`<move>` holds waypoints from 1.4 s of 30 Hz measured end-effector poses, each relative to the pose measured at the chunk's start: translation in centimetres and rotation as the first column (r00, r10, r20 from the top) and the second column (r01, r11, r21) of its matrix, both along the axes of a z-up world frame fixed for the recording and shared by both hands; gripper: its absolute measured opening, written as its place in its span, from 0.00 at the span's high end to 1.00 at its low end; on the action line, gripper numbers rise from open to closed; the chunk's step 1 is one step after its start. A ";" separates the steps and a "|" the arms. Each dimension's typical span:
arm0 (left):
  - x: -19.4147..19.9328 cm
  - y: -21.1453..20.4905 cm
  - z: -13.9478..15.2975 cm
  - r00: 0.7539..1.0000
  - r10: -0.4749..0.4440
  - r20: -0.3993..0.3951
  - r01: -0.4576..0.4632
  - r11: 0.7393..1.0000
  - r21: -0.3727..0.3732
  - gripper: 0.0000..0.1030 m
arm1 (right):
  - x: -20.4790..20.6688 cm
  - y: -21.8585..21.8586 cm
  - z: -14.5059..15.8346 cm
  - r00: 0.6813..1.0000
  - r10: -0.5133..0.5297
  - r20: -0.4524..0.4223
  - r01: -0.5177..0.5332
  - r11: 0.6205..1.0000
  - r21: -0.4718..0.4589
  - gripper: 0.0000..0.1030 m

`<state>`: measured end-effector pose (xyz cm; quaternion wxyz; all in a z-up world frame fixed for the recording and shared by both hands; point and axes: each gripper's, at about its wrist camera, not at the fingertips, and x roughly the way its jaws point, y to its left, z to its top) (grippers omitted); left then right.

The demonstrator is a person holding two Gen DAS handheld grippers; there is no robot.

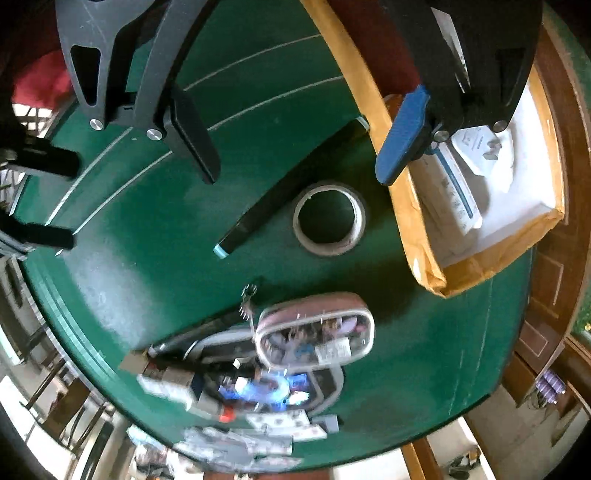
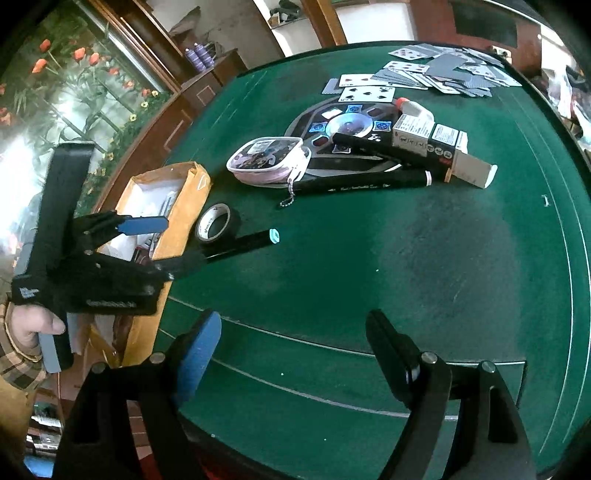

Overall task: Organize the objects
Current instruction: 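Grasp the teal-capped black marker with the left tool, then grasp the tape roll with the right tool while the left tool holds the marker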

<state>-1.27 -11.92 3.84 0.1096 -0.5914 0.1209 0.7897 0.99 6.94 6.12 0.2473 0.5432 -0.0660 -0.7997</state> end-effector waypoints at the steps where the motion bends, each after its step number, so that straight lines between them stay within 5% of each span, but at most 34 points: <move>1: -0.3 0.0 -0.7 1.000 0.015 0.021 -0.015 1.000 -0.017 0.16 | -0.1 0.0 0.1 1.000 0.003 -0.002 -0.003 1.000 0.000 0.21; 7: -0.6 0.5 -3.4 0.991 0.056 0.123 -0.051 0.998 -0.046 0.19 | -0.4 0.7 0.5 1.000 0.013 -0.023 -0.013 1.000 -0.005 0.21; 10: -0.1 0.9 -3.5 0.987 0.053 0.149 -0.058 0.998 0.030 0.48 | -0.7 1.3 0.5 1.000 0.004 -0.024 -0.004 1.000 -0.010 0.21; 15: 0.2 2.7 -3.3 0.989 0.025 0.149 -0.032 0.998 0.048 0.48 | -1.1 1.9 0.4 1.000 -0.005 -0.018 0.005 1.000 -0.020 0.21; 21: -1.6 3.4 -3.3 0.987 0.102 0.122 -0.107 0.994 0.034 0.49 | -1.3 1.8 0.4 1.000 0.003 -0.022 -0.004 1.000 -0.025 0.21; 25: -1.5 3.5 -3.0 0.986 0.131 0.103 -0.135 0.990 0.030 0.86 | -1.5 1.8 0.4 1.000 0.008 -0.021 -0.009 1.000 -0.029 0.21; 34: 3.6 0.7 -2.7 0.968 0.213 0.136 -0.227 0.969 0.099 0.86 | -2.8 -0.4 0.2 0.998 0.047 -0.036 -0.048 0.999 -0.019 0.21; 42: 7.7 -0.7 -2.8 0.949 0.278 0.147 -0.299 0.942 0.152 0.86 | -6.8 -7.9 -0.8 0.990 0.137 -0.032 -0.138 0.990 -0.027 0.28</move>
